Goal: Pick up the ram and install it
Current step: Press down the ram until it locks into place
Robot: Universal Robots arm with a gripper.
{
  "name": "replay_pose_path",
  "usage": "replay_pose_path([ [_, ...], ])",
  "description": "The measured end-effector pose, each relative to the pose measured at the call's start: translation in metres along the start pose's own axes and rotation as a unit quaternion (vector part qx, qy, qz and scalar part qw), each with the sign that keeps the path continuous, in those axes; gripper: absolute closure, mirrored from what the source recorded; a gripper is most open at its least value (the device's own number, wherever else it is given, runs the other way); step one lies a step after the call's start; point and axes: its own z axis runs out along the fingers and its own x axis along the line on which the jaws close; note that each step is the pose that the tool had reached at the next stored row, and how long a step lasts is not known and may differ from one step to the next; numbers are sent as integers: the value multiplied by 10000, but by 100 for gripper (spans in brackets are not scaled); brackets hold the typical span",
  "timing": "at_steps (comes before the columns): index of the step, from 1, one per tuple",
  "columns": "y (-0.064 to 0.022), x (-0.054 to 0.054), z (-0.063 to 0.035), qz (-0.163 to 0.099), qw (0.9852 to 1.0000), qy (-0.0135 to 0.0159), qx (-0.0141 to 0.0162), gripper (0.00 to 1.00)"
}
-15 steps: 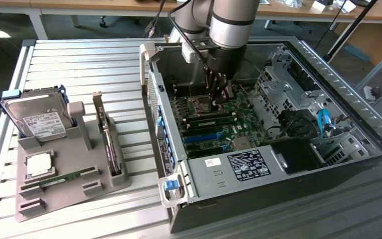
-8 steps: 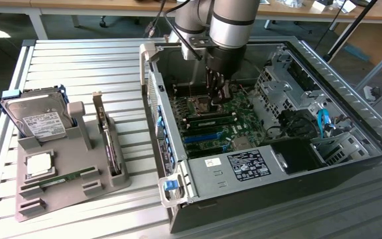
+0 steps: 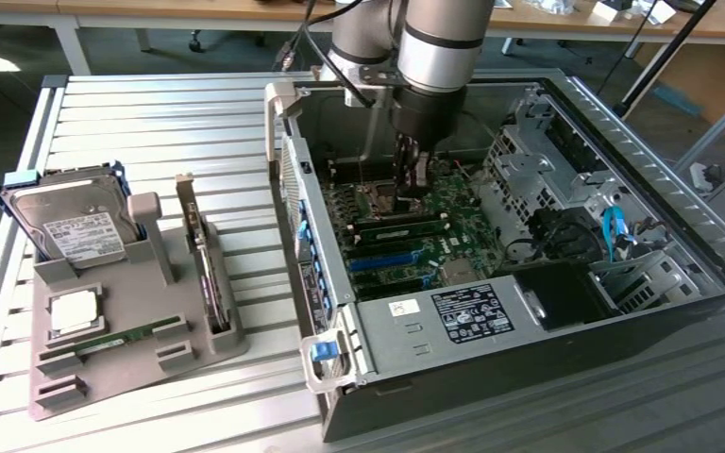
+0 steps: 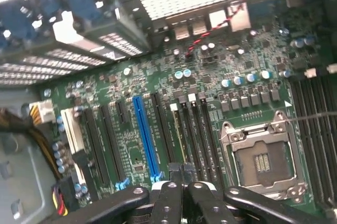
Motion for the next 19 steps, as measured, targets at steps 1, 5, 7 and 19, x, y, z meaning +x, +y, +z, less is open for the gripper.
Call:
replay_pose_path([
  [1,0,0,1,116,9999,5,-12,89],
  [5,0,-1,6,592,9982,25,-63,89],
  [7,0,-1,8,770,9970,33,-82,89],
  [19,0,-3,21,2248,9741,85,-244,89],
])
